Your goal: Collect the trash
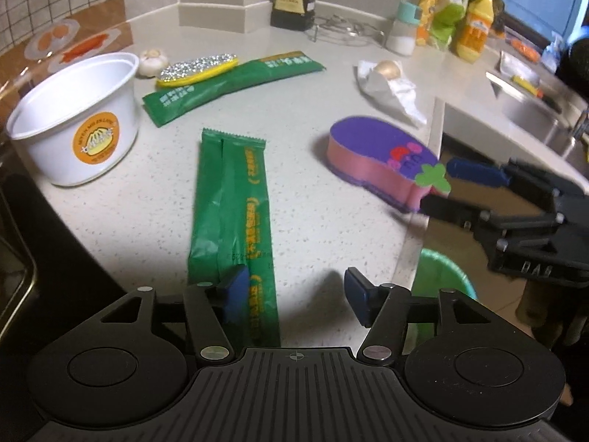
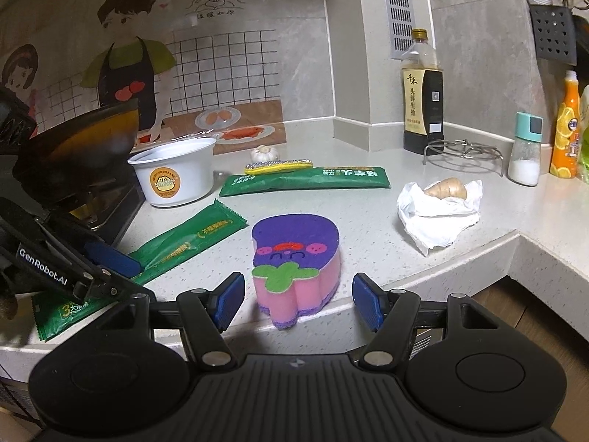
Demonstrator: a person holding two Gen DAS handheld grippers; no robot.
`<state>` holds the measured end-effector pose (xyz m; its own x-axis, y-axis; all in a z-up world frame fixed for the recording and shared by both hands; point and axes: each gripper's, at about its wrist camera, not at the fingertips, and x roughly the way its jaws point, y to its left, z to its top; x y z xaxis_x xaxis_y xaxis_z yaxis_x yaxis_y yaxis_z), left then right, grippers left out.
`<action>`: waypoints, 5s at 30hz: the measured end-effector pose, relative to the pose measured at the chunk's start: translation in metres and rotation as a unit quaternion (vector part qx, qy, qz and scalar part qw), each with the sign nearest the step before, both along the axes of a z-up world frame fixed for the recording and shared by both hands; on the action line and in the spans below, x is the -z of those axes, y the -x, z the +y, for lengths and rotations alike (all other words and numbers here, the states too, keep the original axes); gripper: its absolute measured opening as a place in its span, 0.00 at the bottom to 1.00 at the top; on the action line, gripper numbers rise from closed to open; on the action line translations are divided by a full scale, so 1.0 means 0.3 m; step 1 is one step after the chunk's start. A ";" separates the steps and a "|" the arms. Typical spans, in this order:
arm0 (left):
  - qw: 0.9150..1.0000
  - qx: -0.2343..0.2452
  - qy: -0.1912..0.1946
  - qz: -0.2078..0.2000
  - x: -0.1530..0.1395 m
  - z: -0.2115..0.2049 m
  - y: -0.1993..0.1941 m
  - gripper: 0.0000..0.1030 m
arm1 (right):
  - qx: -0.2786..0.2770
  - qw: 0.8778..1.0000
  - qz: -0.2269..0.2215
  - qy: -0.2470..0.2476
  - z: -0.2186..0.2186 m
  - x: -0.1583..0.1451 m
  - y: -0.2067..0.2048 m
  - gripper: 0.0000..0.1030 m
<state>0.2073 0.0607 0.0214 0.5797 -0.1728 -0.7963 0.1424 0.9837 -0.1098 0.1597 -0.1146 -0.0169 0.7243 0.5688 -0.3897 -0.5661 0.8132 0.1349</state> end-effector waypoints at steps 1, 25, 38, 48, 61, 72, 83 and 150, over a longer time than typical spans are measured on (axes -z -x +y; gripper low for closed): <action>1.000 -0.006 0.013 -0.007 -0.009 0.011 0.000 0.58 | -0.001 1.000 0.000 0.000 0.001 0.001 0.002 0.64; 0.996 -0.051 -0.058 -0.043 0.042 0.023 -0.049 0.55 | 0.002 0.998 -0.046 0.033 0.097 0.012 -0.100 0.79; 0.988 -0.065 -0.010 -0.140 -0.057 0.003 0.077 0.18 | -0.018 0.999 -0.037 -0.028 -0.002 -0.066 0.008 0.61; 0.973 0.054 0.094 -0.205 -0.155 -0.335 0.246 0.18 | 0.081 0.991 -0.083 -0.064 -0.426 -0.069 0.283 0.62; 0.949 0.002 0.247 0.197 0.780 -0.765 -0.030 0.18 | 0.230 0.967 0.107 0.004 -0.818 0.460 0.426 0.62; 0.929 -0.088 0.222 0.283 1.171 -0.827 -0.164 0.33 | 0.263 0.943 0.202 -0.024 -0.901 0.698 0.436 0.62; 0.973 0.052 0.155 0.163 0.899 -0.755 -0.068 0.33 | 0.259 0.934 0.246 -0.012 -0.879 0.772 0.414 0.62; 0.963 -0.079 0.141 -0.214 -0.133 -0.128 0.267 0.31 | 0.202 0.976 0.034 -0.077 -0.318 -0.285 -0.049 0.72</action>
<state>0.1273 0.0223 0.0611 0.8812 -0.2304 -0.4128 0.0849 0.9362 -0.3411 0.1746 -0.2101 0.0687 0.8767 0.2988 -0.3771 -0.1897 0.9350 0.2997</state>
